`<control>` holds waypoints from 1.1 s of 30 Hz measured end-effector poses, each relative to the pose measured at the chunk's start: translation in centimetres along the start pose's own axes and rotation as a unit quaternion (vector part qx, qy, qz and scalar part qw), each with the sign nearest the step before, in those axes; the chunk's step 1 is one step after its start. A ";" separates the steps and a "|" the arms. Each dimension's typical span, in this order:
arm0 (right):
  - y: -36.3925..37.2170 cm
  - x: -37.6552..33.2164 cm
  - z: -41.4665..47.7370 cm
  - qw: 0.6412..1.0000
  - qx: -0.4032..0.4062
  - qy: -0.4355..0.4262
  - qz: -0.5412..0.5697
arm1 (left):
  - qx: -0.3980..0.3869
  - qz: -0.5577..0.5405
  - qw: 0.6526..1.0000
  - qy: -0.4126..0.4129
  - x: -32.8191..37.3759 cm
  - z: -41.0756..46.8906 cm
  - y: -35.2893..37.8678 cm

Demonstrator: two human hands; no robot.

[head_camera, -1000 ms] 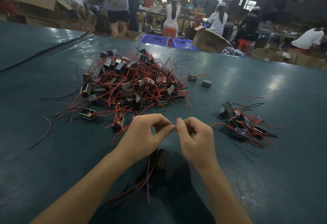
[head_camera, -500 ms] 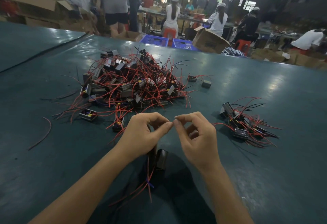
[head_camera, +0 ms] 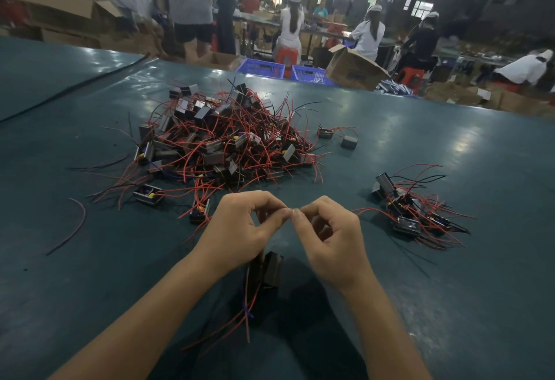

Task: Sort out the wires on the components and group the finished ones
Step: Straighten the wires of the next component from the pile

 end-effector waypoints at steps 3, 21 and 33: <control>-0.2 -0.9 0.0 0.992 -0.010 -0.080 -0.096 | 0.003 -0.011 1.000 -0.010 0.0 0.1 -0.2; 0.0 0.4 0.2 0.988 0.041 0.130 0.069 | -0.042 0.022 0.998 0.033 0.1 -0.2 0.1; 0.2 1.0 0.1 0.956 0.004 0.228 0.184 | -0.011 0.012 0.999 0.031 0.3 -0.2 0.2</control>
Point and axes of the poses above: each hand's wrist, its own z-axis towards the middle knuckle, its own y-axis out of the palm, x = y × z, the point moved 3 cm from there along z, towards the middle knuckle, and after that the axes turned 12 degrees about -y, right-handed, at the moved point
